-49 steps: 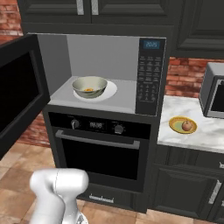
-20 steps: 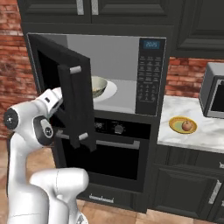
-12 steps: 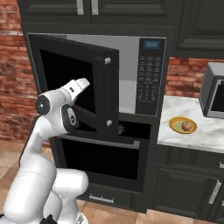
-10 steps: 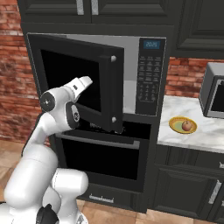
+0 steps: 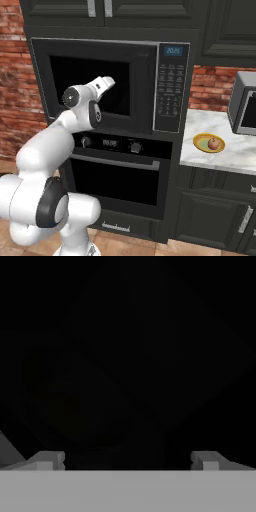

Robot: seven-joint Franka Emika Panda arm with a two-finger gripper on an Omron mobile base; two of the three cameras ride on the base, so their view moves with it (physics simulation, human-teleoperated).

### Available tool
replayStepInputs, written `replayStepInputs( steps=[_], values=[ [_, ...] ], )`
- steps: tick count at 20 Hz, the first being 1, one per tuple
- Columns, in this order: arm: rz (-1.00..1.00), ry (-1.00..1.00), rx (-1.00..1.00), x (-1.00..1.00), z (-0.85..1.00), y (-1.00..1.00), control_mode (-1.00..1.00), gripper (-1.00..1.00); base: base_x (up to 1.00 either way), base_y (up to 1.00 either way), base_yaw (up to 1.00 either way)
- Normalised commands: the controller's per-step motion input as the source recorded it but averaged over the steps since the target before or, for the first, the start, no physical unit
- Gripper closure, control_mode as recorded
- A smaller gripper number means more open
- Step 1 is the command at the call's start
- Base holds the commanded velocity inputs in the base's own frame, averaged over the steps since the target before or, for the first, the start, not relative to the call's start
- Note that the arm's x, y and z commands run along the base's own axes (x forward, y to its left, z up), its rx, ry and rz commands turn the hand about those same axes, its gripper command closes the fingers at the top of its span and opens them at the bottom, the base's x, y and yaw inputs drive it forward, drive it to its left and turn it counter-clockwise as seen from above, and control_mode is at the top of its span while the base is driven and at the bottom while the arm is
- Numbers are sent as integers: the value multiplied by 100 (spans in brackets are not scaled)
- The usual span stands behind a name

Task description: Remove the peach from the bowl and place it on the small plate. Then place the bowl with only the shrimp in the microwave, close the door, and press the start button to microwave the shrimp.

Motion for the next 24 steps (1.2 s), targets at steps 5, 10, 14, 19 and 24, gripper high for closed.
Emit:
replayStepInputs(
  steps=[5, 10, 14, 19, 24],
  values=[
    [0, 7, 2, 77, 1, -15, -100, -100, 0, 0, 0],
    [0, 0, 5, 58, -13, -27, -100, -100, 0, 0, 0],
    [5, -1, 7, -6, -10, -25, -100, -100, 0, 0, 0],
    [9, -9, 7, -100, 0, -37, -100, -100, 0, 0, 0],
    [0, -2, 6, -100, 0, -66, -100, -100, 0, 0, 0]
  ],
)
